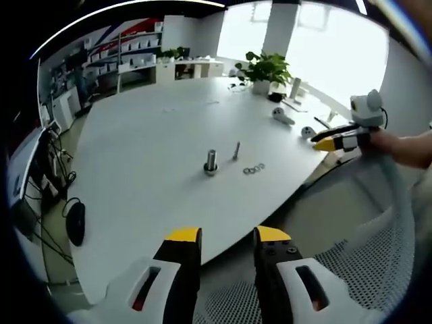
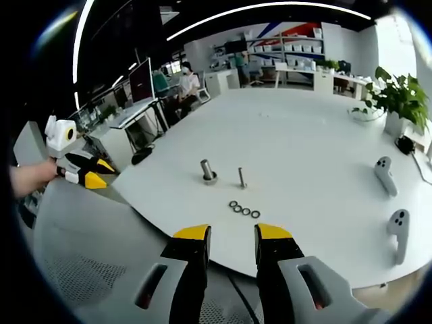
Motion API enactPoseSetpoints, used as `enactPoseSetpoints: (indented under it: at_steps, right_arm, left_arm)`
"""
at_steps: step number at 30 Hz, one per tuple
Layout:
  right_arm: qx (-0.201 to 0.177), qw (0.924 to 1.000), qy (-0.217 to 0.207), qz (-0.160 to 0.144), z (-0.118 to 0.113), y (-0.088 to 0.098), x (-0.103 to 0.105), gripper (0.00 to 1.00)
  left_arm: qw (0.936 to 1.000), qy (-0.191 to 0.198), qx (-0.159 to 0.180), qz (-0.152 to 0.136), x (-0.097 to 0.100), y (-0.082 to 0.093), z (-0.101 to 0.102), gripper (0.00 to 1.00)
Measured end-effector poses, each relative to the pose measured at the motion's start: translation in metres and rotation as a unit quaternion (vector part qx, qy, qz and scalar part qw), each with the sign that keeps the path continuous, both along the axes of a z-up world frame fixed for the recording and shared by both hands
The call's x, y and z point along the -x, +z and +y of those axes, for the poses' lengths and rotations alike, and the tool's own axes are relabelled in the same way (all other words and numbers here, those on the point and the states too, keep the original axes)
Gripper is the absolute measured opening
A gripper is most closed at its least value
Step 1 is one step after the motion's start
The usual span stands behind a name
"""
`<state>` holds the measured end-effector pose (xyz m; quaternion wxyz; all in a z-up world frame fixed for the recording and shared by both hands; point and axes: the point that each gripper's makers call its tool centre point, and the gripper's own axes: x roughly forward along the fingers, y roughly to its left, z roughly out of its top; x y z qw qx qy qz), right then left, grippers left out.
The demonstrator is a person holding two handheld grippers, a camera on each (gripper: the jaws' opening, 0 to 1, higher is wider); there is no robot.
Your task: Place the washer onto the threaded stud by aligning its center hole with the stud, sliding it down to the base, and recovering from edge contact or off-axis alignment until the washer reaches the visible bottom stop.
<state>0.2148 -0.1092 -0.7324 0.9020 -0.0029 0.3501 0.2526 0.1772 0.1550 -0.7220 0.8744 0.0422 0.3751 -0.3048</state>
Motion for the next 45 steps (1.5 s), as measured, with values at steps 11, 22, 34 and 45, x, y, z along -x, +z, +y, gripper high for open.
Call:
enactPoseSetpoints:
  at_steps: [11,22,34,45]
  right_arm:
    - [0.002,1.0,0.006,0.004,0.003,-0.002,0.002,0.28]
    - [0.006,0.9998,0.009,0.015,0.003,-0.005,0.003,0.3]
    - [0.018,0.998,0.052,0.031,0.014,-0.009,0.01,0.3]
    - [-0.013,0.9992,0.028,0.027,-0.006,-0.002,-0.025,0.3]
  left_arm:
    - [0.9997,-0.025,0.007,0.002,0.005,-0.004,-0.009,0.25]
    - [0.9993,-0.033,0.014,-0.003,0.004,-0.003,-0.011,0.26]
    - [0.9995,-0.019,0.022,-0.008,0.002,-0.003,-0.006,0.27]
    - [0.9996,-0.014,0.019,-0.013,-0.001,-0.002,-0.004,0.26]
